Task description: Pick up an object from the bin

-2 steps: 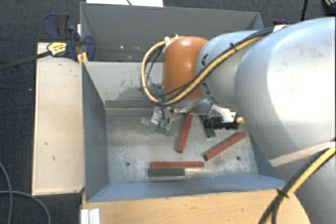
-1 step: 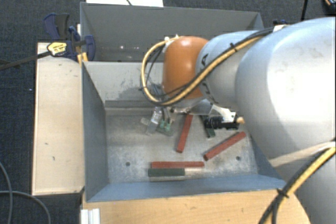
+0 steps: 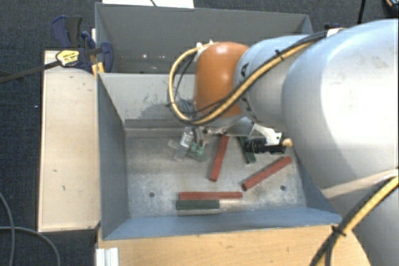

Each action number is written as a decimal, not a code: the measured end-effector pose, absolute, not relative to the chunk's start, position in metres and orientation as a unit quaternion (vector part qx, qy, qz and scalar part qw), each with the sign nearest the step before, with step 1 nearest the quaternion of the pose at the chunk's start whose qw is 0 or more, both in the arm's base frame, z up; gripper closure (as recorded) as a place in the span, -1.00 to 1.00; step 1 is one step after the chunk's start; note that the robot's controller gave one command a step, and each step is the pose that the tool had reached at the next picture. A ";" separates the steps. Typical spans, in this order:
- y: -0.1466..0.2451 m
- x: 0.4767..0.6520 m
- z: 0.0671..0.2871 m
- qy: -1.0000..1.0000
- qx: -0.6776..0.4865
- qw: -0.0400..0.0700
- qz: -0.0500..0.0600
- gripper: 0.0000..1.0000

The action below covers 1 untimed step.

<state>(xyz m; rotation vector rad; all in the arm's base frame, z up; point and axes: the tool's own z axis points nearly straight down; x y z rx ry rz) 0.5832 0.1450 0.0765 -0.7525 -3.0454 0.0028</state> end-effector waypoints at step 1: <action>0.145 0.582 0.098 -0.971 -0.240 0.004 0.002 1.00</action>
Offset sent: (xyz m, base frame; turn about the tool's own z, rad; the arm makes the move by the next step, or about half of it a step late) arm 0.0000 -0.0001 0.0147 0.0000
